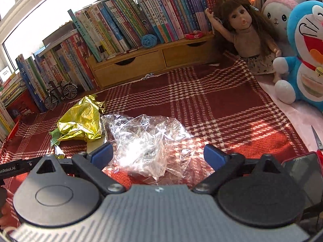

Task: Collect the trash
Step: 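Grasp the gold wrapper strip with the left tool while the right tool grasps the plastic bag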

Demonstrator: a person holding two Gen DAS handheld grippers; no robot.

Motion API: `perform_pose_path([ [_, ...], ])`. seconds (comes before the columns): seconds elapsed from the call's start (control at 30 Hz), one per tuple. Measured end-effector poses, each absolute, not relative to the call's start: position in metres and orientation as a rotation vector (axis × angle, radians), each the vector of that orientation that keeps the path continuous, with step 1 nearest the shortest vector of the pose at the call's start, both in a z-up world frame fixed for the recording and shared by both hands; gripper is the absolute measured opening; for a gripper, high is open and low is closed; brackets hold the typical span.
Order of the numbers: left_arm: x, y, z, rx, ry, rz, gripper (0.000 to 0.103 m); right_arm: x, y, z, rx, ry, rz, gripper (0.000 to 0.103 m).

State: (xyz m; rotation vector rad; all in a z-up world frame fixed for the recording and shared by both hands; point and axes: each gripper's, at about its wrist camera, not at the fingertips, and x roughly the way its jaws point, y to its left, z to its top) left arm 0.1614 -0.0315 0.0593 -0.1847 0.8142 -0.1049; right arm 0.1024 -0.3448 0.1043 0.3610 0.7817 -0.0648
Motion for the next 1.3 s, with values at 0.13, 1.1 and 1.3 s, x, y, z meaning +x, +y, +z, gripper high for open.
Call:
perform_pose_path([
  [0.13, 0.182, -0.045, 0.043, -0.157, 0.825, -0.105, 0.087, 0.128, -0.349, 0.083, 0.408, 0.821, -0.093, 0.100],
  [1.1, 0.117, -0.017, 0.086, -0.154, 0.719, -0.221, 0.014, 0.078, -0.334, 0.130, 0.404, 0.734, 0.050, 0.049],
  [1.3, 0.080, -0.003, 0.104, -0.173, 0.712, -0.260, 0.014, 0.044, -0.325, 0.152, 0.361, 0.708, 0.095, 0.049],
])
